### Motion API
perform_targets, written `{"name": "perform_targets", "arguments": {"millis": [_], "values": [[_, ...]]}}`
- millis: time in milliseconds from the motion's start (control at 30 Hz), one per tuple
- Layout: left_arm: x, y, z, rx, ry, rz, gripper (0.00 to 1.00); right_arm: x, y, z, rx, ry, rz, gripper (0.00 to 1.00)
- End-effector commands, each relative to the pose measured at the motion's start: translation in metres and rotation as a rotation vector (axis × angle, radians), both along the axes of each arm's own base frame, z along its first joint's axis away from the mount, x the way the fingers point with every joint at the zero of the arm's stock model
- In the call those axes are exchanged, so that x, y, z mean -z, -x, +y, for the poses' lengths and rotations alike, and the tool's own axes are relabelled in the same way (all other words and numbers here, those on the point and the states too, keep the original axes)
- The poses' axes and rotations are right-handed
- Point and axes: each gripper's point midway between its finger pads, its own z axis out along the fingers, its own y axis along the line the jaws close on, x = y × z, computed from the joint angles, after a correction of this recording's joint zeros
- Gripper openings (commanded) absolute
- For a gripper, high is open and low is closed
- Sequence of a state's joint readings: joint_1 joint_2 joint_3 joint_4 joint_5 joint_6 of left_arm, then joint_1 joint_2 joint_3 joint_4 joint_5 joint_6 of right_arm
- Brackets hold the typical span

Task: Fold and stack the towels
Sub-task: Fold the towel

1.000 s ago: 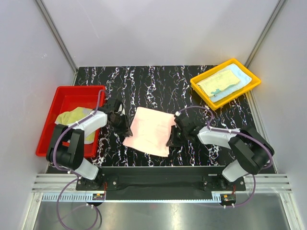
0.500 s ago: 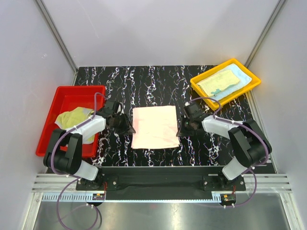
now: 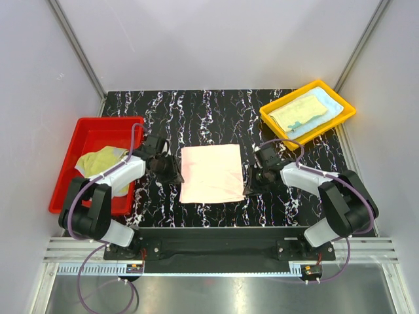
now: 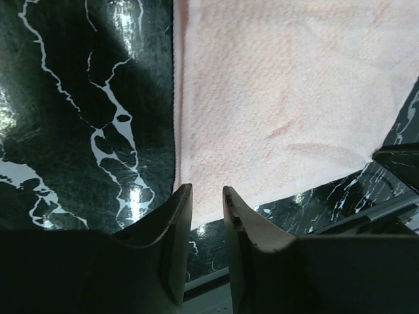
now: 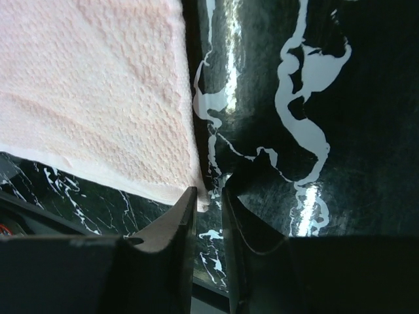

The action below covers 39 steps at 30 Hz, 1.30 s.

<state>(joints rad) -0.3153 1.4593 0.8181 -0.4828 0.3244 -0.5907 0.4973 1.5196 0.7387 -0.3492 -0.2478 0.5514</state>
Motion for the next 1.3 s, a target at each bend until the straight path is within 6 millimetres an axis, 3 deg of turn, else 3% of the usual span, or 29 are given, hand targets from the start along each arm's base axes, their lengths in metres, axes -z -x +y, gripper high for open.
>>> {"name": "perform_targets", "arguments": {"millis": [0,167,300,400,500,633,833,1100,1200,1267], "values": [[0.001,0.002,0.007,0.026,-0.048,-0.021,0.30,-0.003,0.000,0.009,-0.010,-0.059,-0.014,0.27],[0.013,0.015,0.008,0.022,-0.057,0.014,0.30,0.003,0.002,0.011,-0.023,-0.069,-0.004,0.25],[0.021,0.022,0.003,0.033,-0.052,0.031,0.30,0.002,0.004,0.011,-0.027,-0.070,-0.002,0.17],[0.021,0.025,0.000,0.049,-0.062,0.024,0.30,-0.003,0.003,0.012,-0.028,-0.078,-0.014,0.03],[0.020,0.027,-0.002,0.054,-0.074,0.019,0.27,-0.006,0.004,0.012,-0.033,-0.084,-0.019,0.00],[0.022,0.030,0.004,0.038,-0.123,0.018,0.21,-0.009,0.003,0.013,-0.037,-0.089,-0.025,0.00],[0.020,0.039,0.005,0.052,-0.156,0.011,0.21,-0.010,0.003,0.013,-0.046,-0.087,-0.027,0.00],[0.034,0.043,0.004,0.056,-0.157,0.040,0.22,-0.015,0.001,0.014,-0.045,-0.090,-0.032,0.00],[0.040,0.046,0.004,0.060,-0.158,0.061,0.16,-0.021,0.001,0.014,-0.048,-0.091,-0.045,0.01],[0.039,0.045,0.001,0.061,-0.145,0.056,0.06,-0.023,0.000,0.013,-0.044,-0.090,-0.050,0.00]]}}
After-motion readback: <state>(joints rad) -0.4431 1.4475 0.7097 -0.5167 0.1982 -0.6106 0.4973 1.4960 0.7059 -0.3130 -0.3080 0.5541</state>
